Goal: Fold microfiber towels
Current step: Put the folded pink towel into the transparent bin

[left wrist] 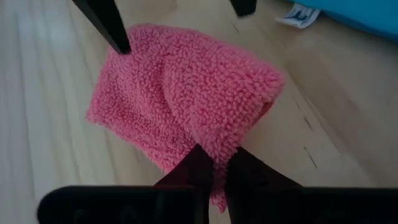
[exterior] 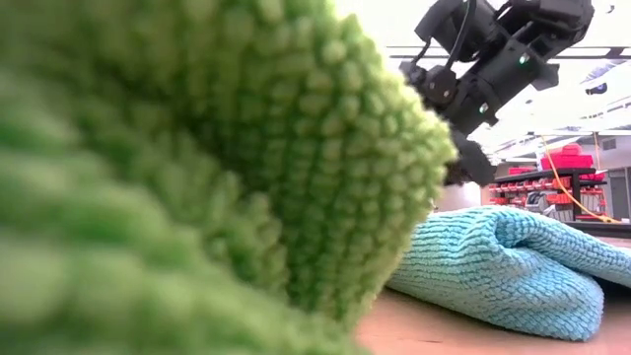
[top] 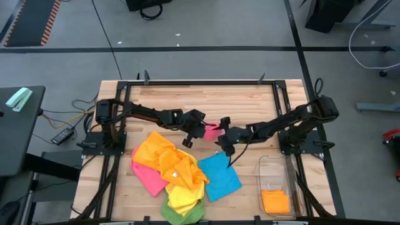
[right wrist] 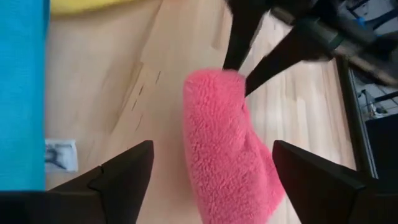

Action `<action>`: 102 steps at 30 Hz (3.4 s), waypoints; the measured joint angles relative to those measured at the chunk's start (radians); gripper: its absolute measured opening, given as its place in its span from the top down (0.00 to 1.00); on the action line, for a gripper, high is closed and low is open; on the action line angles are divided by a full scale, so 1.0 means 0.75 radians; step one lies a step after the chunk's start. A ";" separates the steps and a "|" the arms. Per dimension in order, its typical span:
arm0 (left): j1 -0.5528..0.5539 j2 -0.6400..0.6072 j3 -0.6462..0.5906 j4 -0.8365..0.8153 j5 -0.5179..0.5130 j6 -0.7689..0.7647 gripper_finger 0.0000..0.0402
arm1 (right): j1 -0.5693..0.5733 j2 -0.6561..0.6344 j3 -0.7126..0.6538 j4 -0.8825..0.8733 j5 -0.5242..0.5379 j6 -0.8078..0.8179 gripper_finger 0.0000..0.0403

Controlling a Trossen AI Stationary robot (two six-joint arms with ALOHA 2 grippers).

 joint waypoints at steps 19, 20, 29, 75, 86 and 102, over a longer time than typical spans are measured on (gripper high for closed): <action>-0.011 -0.005 0.003 0.071 -0.006 -0.088 0.93 | -0.161 0.211 0.000 0.230 -0.105 -0.151 0.36; -0.011 -0.005 0.003 0.078 -0.007 -0.096 0.93 | -0.167 0.213 -0.001 0.228 -0.108 -0.146 0.39; -0.016 -0.006 0.003 0.077 -0.008 -0.212 0.83 | -0.167 0.215 0.000 0.180 -0.154 -0.023 0.72; -0.024 -0.139 -0.016 0.737 -0.019 -0.768 0.19 | -0.277 -0.297 0.120 -0.352 -0.514 0.785 0.87; -0.007 -0.139 -0.363 1.605 -0.007 -0.848 0.24 | -0.197 -0.496 0.031 -0.298 -0.436 0.777 0.87; -0.011 -0.139 -0.318 1.665 0.149 -0.928 0.04 | -0.162 -0.456 0.013 0.021 -0.434 0.686 0.87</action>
